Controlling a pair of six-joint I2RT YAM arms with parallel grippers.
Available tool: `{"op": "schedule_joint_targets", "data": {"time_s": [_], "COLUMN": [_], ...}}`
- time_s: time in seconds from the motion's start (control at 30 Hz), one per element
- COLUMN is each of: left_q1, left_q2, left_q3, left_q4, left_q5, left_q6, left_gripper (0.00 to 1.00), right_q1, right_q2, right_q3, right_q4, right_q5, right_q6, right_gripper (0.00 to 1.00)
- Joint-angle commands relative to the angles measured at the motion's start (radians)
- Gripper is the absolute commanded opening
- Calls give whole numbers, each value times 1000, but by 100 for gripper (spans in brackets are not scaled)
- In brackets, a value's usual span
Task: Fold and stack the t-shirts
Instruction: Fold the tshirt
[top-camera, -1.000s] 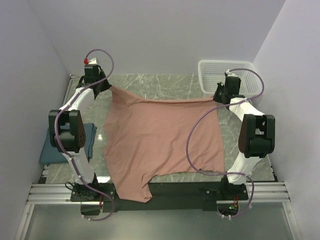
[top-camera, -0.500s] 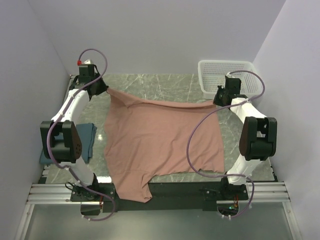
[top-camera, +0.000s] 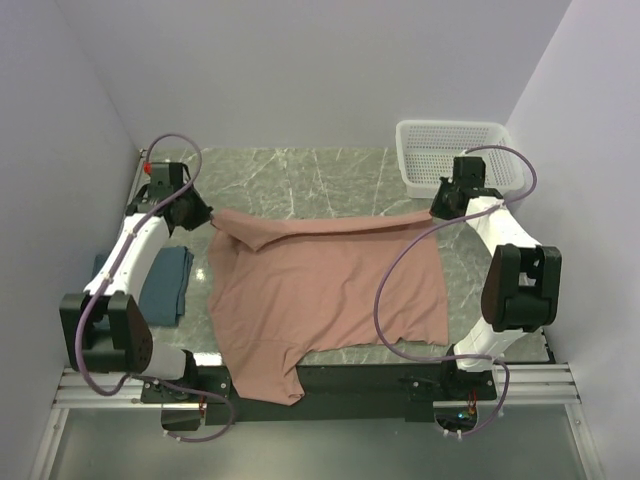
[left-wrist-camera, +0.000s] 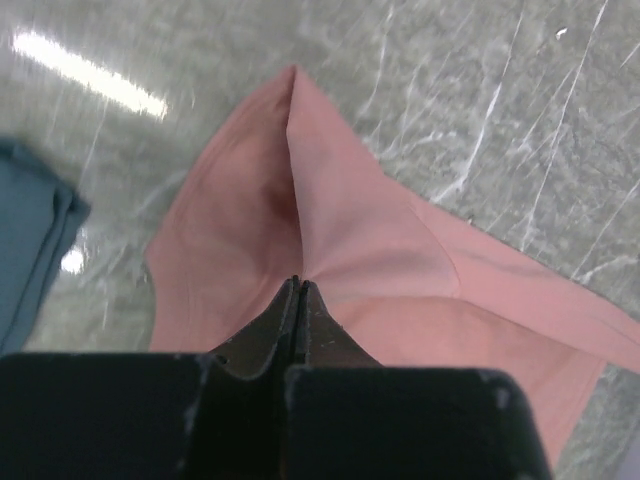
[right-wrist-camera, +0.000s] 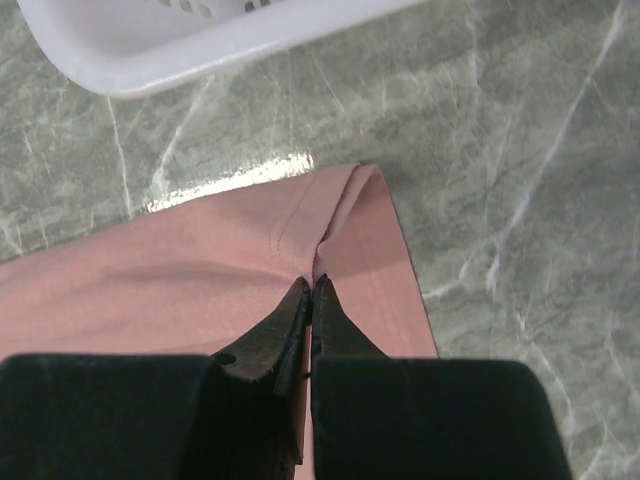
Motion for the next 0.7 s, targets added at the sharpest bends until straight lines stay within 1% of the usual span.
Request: {"op": "schedule_joint_targets", "data": {"time_s": [0.0,0.13,0.27,0.33,0.37,0.6,0.67], "left_q1": [4,4,4,4,4,4,4], "left_q2": [-108,-202,-248,-277,-286,-361,-369], "left_q3": [-53,-101,-151,-178,-213,-397,-428], "left_q4": [-5,-18,-35,-37,-28,1,27], "left_q5": [24,50,41,62,75,79,90], "left_q6": [-86,-146,-163,-177,-189,-241,-256], "left_gripper": [1,1,1,1,1,1,1], "right_q1": [-6,-6,-8,-8,-8,-11,-12], "right_q2": [-63,-74,-77,-80,-86,-94,-82], "right_q3": [21,23,3,-9,-28,-146,-167], "right_q4": [-49,-67,-64,-64,-55,-38,-31], "right_q5": [35,36,34,35,59,91,105], "right_q6": [21,32,46,53,63,110,122], "right_gripper": [0,0,0,0,0,0,0]}}
